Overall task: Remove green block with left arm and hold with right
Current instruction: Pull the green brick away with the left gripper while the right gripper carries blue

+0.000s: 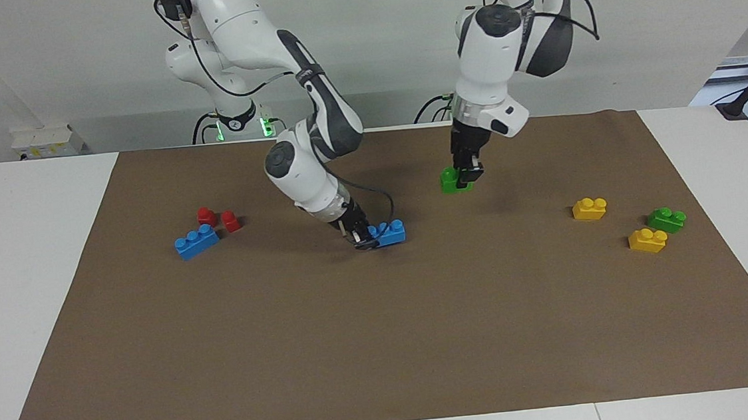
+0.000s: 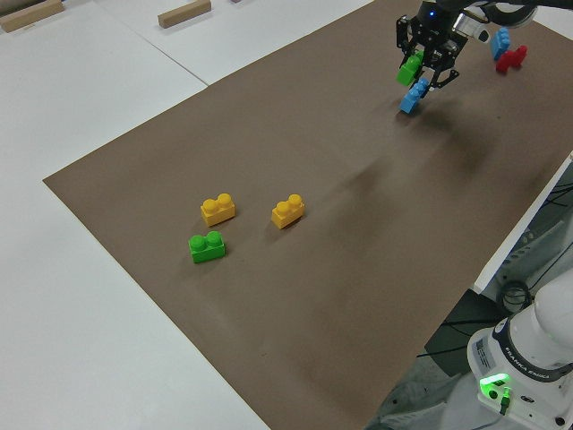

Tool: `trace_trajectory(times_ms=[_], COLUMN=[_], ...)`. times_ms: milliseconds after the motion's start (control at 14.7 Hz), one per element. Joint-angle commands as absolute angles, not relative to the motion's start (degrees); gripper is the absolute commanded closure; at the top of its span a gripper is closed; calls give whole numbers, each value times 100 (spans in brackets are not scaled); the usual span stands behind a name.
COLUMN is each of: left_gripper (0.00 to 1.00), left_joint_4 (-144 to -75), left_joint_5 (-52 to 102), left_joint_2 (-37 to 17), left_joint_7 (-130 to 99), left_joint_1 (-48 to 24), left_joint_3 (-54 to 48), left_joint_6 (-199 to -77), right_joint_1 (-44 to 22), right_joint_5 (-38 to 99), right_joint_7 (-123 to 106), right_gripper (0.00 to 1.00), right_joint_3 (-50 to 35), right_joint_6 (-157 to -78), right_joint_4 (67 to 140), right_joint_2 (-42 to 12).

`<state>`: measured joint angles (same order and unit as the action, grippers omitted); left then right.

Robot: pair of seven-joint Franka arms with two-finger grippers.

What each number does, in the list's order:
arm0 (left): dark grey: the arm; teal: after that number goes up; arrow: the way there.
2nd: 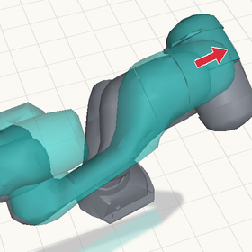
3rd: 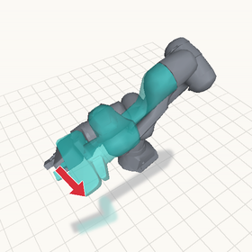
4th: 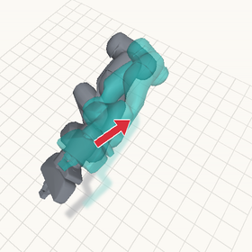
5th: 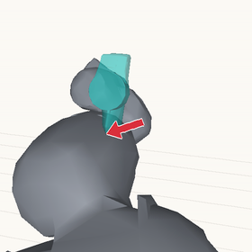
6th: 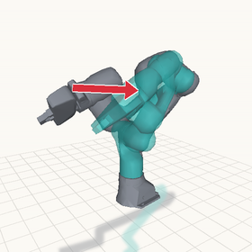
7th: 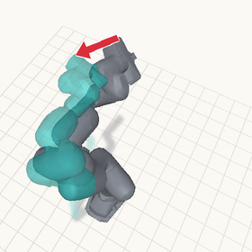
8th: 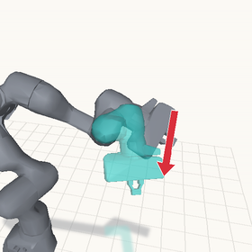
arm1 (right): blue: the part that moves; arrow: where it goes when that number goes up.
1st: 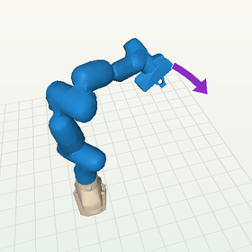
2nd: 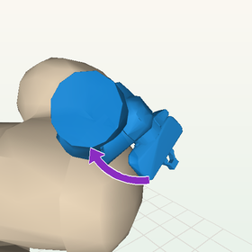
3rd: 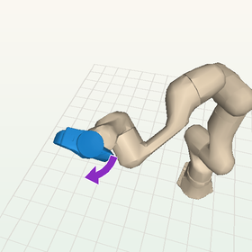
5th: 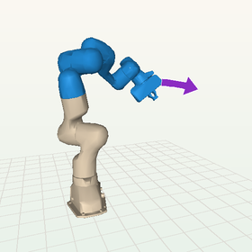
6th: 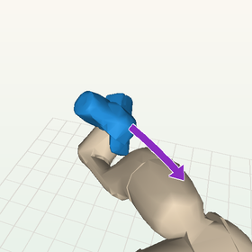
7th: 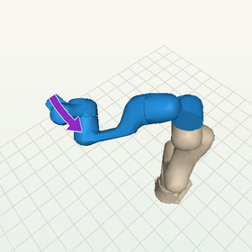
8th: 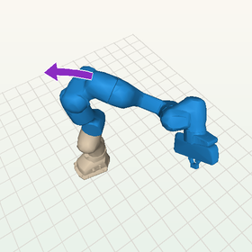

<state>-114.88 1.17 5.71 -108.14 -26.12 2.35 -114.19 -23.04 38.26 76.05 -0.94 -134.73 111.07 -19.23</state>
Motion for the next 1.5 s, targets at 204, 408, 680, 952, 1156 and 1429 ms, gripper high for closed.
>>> trace_trajectory(times_ms=[204, 408, 680, 952, 1156, 1429], left_gripper=[100, 100, 100, 100, 100, 100], left_joint_4=[-11364, -11356, -11198, -10522, -10257, -10388], left_joint_5=[526, 562, 536, 510, 510, 571], left_joint_2=[536, 63, -727, -1799, -2372, -2540], left_joint_7=[-8046, -7323, -6532, -6048, -5714, -5686], left_joint_1=[-1013, -608, -106, 88, 105, 194], left_joint_3=[229, 237, 237, 237, 237, 211], left_joint_6=[-11179, -11643, -12408, -12647, -12726, -13181], right_joint_1=[-135, 700, 1080, 1108, 1064, 985], right_joint_5=[3331, 3270, 3261, 3261, 3261, 3261], right_joint_7=[5735, 5335, 4932, 4781, 4772, 4746], right_gripper=[100, 100, 100, 100, 100, 100], right_joint_3=[-149, -123, -114, -114, -123, -114], right_joint_6=[-11806, -11488, -11470, -11689, -11900, -12243], right_joint_4=[10898, 10951, 10977, 11275, 11495, 11786], right_joint_2=[-1459, -1503, -1748, -1802, -1767, -1723])
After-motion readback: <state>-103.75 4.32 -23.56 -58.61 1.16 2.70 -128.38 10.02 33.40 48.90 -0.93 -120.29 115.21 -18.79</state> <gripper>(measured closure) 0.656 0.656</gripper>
